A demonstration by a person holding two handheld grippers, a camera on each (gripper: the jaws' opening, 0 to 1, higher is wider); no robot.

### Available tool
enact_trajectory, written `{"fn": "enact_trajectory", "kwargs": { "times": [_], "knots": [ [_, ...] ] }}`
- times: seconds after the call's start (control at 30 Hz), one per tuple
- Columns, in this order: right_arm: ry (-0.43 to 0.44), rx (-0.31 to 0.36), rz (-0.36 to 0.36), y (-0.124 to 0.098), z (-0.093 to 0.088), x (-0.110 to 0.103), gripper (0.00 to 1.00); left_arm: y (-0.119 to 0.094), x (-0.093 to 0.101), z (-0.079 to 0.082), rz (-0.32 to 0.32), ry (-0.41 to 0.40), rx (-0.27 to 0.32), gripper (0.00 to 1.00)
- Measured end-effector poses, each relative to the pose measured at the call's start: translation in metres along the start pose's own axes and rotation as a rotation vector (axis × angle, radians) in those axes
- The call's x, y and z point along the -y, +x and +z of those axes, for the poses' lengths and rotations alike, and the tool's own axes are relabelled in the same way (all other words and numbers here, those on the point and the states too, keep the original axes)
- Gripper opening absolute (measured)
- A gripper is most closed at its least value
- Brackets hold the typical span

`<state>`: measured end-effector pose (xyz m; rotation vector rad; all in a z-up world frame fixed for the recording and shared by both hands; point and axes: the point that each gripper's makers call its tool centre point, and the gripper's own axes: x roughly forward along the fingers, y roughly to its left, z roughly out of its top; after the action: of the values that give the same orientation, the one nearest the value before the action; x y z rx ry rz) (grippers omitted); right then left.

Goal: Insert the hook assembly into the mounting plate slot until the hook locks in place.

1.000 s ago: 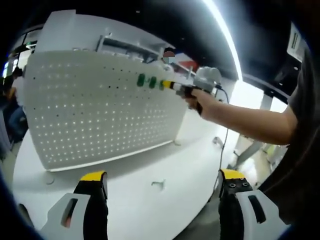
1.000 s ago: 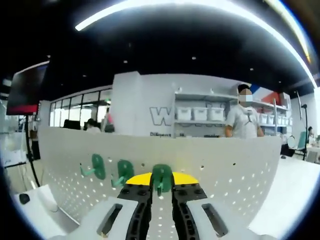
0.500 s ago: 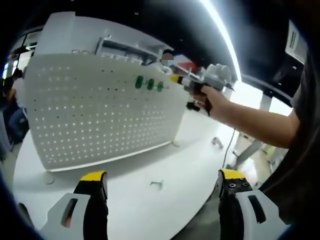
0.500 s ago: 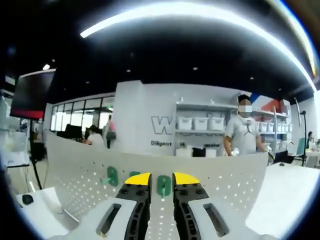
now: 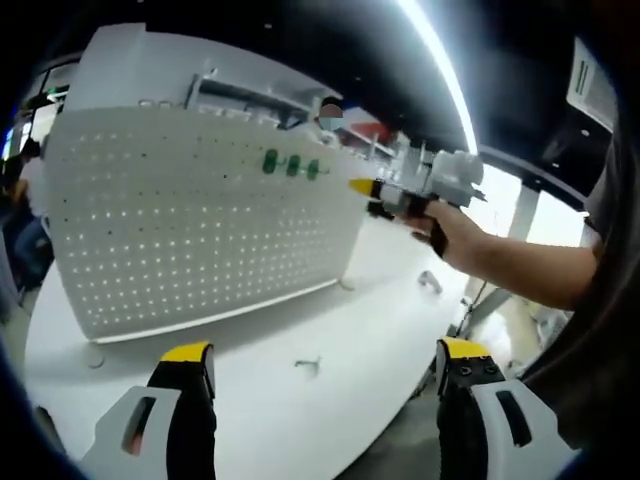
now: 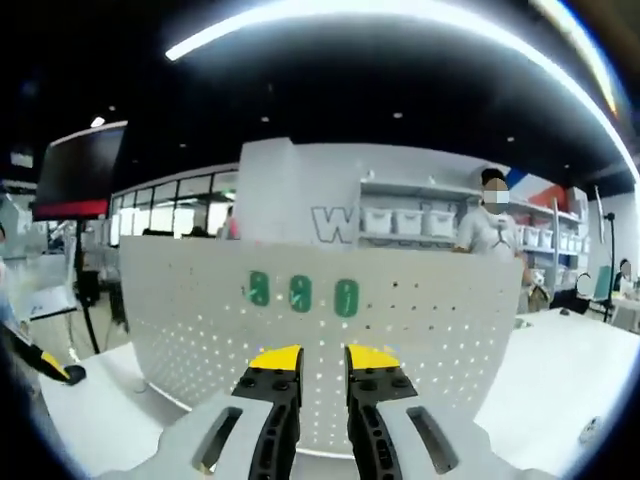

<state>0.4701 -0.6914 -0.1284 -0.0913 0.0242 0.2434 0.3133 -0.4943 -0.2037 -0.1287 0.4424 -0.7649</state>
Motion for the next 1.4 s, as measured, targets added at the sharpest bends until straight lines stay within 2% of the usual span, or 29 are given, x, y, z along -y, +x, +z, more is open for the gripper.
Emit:
{"fn": "enact_trajectory", "kwargs": {
  "times": [0.2,0.4,0.87,1.03,1.4],
  "knots": [
    [0.043,-0.088,0.062,-0.027,-0.042,-0.032,0.15,0.0,0.003,-0.005,-0.001,0.0,-0.013,0.93],
    [0.074,-0.151,0.102,-0.05,-0.068,-0.055,0.16,-0.001,0.004,-0.008,0.001,0.004,-0.022,0.93],
    [0.068,-0.265,0.146,-0.095,-0.108,-0.077,0.21,-0.002,0.009,-0.017,0.001,0.002,-0.034,0.92],
    [0.093,-0.32,0.168,-0.109,-0.125,-0.085,0.27,-0.001,0.012,-0.025,-0.006,-0.004,-0.046,0.93],
    [0.081,-0.401,0.205,-0.133,-0.147,-0.101,0.36,-0.003,0.015,-0.037,-0.011,-0.01,-0.066,0.92]
  ]
}}
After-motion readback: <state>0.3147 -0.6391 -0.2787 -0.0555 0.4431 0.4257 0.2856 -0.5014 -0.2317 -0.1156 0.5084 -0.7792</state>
